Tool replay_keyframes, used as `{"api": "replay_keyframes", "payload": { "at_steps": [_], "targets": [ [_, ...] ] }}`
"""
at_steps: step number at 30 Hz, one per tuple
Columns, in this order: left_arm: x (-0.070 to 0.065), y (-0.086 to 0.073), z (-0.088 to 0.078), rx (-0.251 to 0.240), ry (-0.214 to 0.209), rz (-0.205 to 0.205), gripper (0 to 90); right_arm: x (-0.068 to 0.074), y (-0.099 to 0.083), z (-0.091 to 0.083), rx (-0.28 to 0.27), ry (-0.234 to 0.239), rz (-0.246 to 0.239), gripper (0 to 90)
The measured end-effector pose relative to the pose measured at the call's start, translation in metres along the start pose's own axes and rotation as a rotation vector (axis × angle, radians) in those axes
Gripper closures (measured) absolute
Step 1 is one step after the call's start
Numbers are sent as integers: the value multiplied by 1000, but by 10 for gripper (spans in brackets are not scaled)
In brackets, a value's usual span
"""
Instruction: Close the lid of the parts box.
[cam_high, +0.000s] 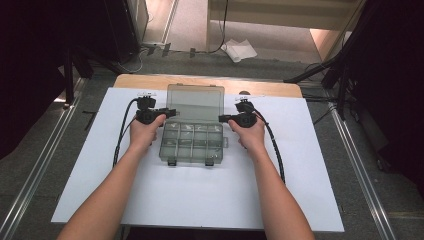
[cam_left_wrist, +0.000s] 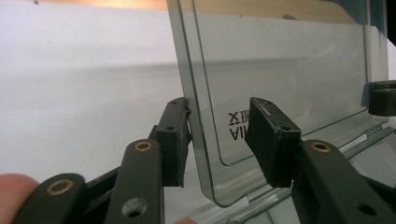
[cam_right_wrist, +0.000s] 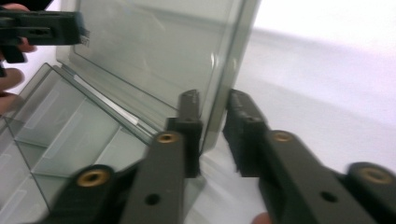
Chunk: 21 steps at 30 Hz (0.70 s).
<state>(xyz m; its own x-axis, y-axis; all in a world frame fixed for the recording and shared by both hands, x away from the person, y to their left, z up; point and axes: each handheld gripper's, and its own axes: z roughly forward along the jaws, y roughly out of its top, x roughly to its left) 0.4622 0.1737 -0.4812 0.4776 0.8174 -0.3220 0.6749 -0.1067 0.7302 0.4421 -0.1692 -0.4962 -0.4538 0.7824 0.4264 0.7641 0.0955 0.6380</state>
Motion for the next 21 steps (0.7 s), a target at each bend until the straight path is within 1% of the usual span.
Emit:
{"api": "replay_keyframes", "payload": {
  "at_steps": [3,6,9,11,15,19,20,21],
  "targets": [
    [0,-1,-3,-18,0,-9,637,4,-2,-1,-17,-23,-14,812],
    [2,-2,-8,-34,-15,-21,690,7,-3,-2,-29,-43,-28,821],
    [3,-2,-12,-38,-26,-11,735,10,-4,-3,-41,-66,-52,826],
    [4,-3,-14,-41,-32,-5,752,11,-4,-3,-44,-66,-49,828],
    [2,-4,-17,-44,-21,25,769,12,-4,-3,-51,-78,-51,829],
    [2,-5,-19,-44,-11,32,784,15,-4,-2,-52,-92,-51,828],
    [2,-5,-21,-45,2,32,815,15,-4,-2,-51,-93,-51,827],
    [3,-5,-21,-47,2,28,833,14,-3,-3,-53,-97,-52,830]
  ]
}}
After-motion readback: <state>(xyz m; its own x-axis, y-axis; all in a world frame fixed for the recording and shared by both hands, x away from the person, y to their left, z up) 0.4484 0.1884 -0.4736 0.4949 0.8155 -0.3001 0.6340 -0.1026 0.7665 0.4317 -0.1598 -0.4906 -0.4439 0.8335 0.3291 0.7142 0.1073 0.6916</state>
